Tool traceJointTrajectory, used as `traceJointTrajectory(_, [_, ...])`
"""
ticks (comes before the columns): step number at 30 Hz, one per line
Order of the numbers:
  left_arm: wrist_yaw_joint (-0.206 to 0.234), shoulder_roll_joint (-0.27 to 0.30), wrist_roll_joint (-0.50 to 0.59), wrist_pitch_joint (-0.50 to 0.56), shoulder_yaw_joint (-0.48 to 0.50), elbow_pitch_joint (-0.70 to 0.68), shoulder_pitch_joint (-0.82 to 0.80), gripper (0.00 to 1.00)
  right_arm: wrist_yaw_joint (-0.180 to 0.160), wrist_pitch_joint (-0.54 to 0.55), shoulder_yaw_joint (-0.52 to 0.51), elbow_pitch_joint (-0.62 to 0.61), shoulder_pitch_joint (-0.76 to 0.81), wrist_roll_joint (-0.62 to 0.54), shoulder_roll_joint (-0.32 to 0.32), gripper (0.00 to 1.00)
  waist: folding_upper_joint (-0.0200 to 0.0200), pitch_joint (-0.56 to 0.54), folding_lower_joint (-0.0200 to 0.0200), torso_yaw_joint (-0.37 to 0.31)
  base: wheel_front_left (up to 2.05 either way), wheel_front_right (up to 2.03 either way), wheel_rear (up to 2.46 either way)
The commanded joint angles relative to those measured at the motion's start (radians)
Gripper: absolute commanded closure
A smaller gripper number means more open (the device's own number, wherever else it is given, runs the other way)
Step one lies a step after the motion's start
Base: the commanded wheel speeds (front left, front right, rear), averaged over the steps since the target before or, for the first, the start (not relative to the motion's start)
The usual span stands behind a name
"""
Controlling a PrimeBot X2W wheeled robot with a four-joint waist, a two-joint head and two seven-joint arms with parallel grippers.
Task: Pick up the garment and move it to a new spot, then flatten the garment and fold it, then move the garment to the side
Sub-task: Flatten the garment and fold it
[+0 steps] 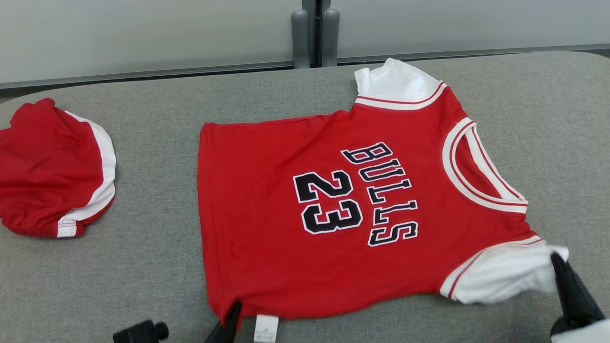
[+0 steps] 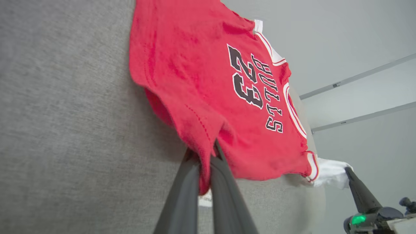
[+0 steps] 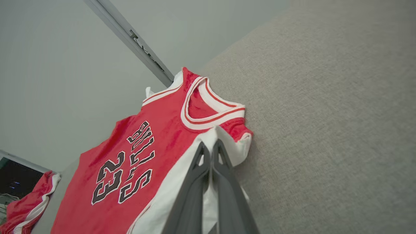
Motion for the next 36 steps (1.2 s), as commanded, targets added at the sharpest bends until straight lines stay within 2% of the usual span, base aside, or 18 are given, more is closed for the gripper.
traceJointTrajectory(1, [0.009, 0.011, -0.007, 0.021, 0.007, -0.026, -0.032, 1.0, 0.0, 0.021, 0.001, -0.015, -0.039, -0.016, -0.017, 1.0, 0.0, 0.001, 0.0, -0.001, 0.0, 0.0, 0.0])
traceJointTrajectory(6, [0.059, 0.03, -0.046, 0.134, 0.011, -0.106, -0.099, 1.0, 0.0, 0.124, 0.008, -0.04, -0.161, -0.034, -0.049, 1.0, 0.0, 0.014, 0.0, 0.002, 0.0, 0.0, 0.0])
traceJointTrajectory(10, [0.123, 0.076, -0.017, 0.211, 0.026, -0.107, -0.183, 1.0, 0.0, 0.226, 0.023, -0.002, -0.293, -0.082, -0.07, 1.0, 0.0, 0.053, 0.0, 0.002, 0.0, 0.0, 0.0])
traceJointTrajectory(18, [0.153, 0.103, 0.005, 0.276, 0.023, -0.035, -0.319, 1.0, 0.0, 0.321, 0.08, 0.118, -0.479, -0.149, -0.088, 1.0, 0.0, 0.112, 0.0, 0.014, 0.0, 0.0, 0.0])
traceJointTrajectory(19, [0.155, 0.105, 0.009, 0.285, 0.018, -0.021, -0.334, 0.69, 0.0, 0.331, 0.09, 0.134, -0.502, -0.16, -0.091, 0.86, 0.0, 0.118, 0.0, 0.016, 0.0, 0.0, 0.0])
traceJointTrajectory(20, [0.154, 0.111, 0.019, 0.293, 0.012, -0.008, -0.35, 0.51, 0.0, 0.339, 0.105, 0.148, -0.524, -0.173, -0.097, 0.0, 0.0, 0.123, 0.0, 0.017, 0.0, 0.0, 0.0])
traceJointTrajectory(21, [0.156, 0.114, 0.022, 0.297, 0.013, 0.004, -0.365, 0.0, 0.0, 0.344, 0.116, 0.164, -0.542, -0.189, -0.103, 0.0, 0.0, 0.126, 0.0, 0.017, 0.0, 0.0, 0.0])
traceJointTrajectory(23, [0.157, 0.129, 0.038, 0.303, 0.012, 0.023, -0.389, 0.0, 0.0, 0.325, 0.131, 0.177, -0.579, -0.212, -0.11, 0.0, 0.0, 0.133, 0.0, 0.017, 0.0, 0.0, 0.0])
traceJointTrajectory(27, [0.172, 0.125, 0.032, 0.242, 0.076, 0.034, -0.417, 0.0, 0.0, 0.263, 0.115, 0.166, -0.591, -0.207, -0.123, 0.0, 0.0, 0.131, 0.0, 0.017, 0.0, 0.0, 0.0])
traceJointTrajectory(31, [0.17, 0.144, 0.05, 0.209, 0.093, 0.022, -0.379, 0.0, 0.0, 0.236, 0.105, 0.112, -0.521, -0.234, -0.171, 0.0, 0.0, 0.117, 0.0, 0.005, 0.0, 0.0, 0.0])
traceJointTrajectory(36, [0.157, 0.176, 0.079, 0.218, 0.051, -0.029, -0.278, 0.0, 0.0, 0.264, 0.102, 0.052, -0.407, -0.313, -0.241, 0.0, 0.0, 0.125, 0.0, -0.017, 0.0, 0.0, 0.0])
